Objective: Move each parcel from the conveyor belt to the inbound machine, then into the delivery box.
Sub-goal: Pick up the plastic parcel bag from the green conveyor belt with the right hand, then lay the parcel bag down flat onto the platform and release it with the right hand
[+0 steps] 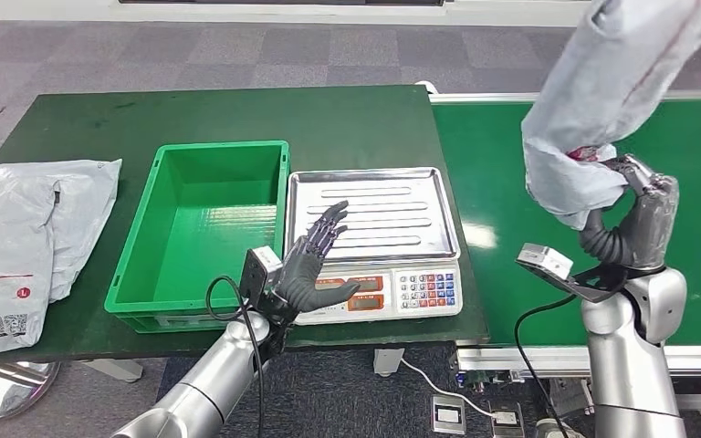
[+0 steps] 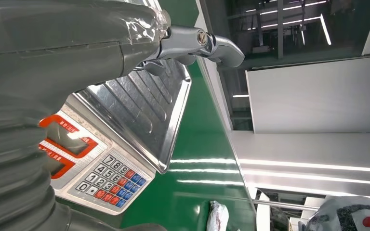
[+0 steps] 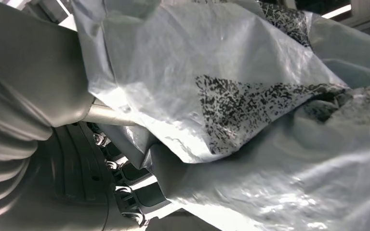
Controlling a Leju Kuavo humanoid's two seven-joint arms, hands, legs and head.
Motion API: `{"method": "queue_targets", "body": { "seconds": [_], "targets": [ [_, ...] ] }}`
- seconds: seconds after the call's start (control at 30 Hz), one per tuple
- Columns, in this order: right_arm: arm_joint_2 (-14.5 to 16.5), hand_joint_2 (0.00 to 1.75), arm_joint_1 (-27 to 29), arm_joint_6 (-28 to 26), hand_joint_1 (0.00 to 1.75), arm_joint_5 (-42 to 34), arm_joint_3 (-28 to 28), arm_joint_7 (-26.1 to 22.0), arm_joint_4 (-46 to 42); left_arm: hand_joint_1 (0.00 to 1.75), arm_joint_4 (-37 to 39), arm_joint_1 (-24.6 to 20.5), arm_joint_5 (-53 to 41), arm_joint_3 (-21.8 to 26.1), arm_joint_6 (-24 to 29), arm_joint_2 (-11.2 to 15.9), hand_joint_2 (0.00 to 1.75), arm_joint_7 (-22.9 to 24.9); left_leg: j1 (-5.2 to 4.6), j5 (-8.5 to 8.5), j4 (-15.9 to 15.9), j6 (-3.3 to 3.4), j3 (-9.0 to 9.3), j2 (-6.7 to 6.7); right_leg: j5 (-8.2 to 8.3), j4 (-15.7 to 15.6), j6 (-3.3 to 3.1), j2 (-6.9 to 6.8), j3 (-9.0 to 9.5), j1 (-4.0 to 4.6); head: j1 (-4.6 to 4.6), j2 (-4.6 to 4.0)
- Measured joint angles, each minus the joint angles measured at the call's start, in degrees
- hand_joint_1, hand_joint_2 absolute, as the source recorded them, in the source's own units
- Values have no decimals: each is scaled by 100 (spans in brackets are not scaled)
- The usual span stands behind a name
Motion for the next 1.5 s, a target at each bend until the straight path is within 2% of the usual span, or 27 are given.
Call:
{"method": "queue_targets", "body": {
  "seconds": [0.1,0.23,0.47,0.53,0.63,0.7,0.8,0.9,1.13,1.3,1.5],
  "targets": [
    [-5,175,-40,44,175,107,27,114,129,0,-1,-1,-1,0,-6,0,175,0,0,-1,0,0,0,2,0,0,0,3,2,1,0,0],
    [-113,175,-193,241,175,541,245,600,752,0,-17,-2,-2,0,-6,-2,175,-2,0,-1,0,1,0,10,2,-1,3,11,1,0,0,0],
    [-199,175,-299,341,175,675,447,747,1221,0,-31,-2,-2,0,-6,0,175,-2,0,-2,0,1,-1,10,3,1,5,13,1,1,0,0],
    [-226,175,-393,803,175,942,547,1071,1370,0,-31,-3,-1,0,-7,5,175,-2,0,-4,-1,2,-1,15,3,2,5,18,1,1,0,0],
    [-311,175,-734,2038,175,1517,1006,1827,1972,0,-38,-4,5,0,-17,17,175,-2,0,-5,-1,3,2,30,5,2,4,32,-1,1,0,0],
    [-340,175,-954,2523,175,1645,1390,2012,2454,0,-45,-5,10,0,-20,24,175,-2,0,-3,-1,5,3,30,7,2,4,32,0,1,0,0],
    [-339,175,-1217,2809,175,1610,1845,2024,3004,0,-53,-4,11,0,-21,29,175,-2,1,2,0,3,3,24,10,3,3,27,0,2,0,0],
    [-339,175,-1388,2865,175,1559,2157,2017,3341,0,-64,-3,11,0,-21,36,175,-2,1,2,0,2,3,23,9,4,3,28,0,2,0,0],
    [-339,175,-1588,2897,175,1546,2458,2004,3716,0,-77,-3,11,0,-21,47,175,-2,1,-4,0,5,3,25,7,1,3,30,-1,1,0,0],
    [-384,175,-1623,3542,175,1408,2740,1552,3894,0,-92,3,11,0,-21,47,175,-2,1,-4,1,5,8,28,8,0,3,32,0,1,0,0],
    [-453,175,-1593,3407,175,1197,3159,1337,3968,0,-95,5,9,0,-21,46,175,-2,1,-7,1,3,16,43,8,0,3,50,2,2,0,0]
  ]
}}
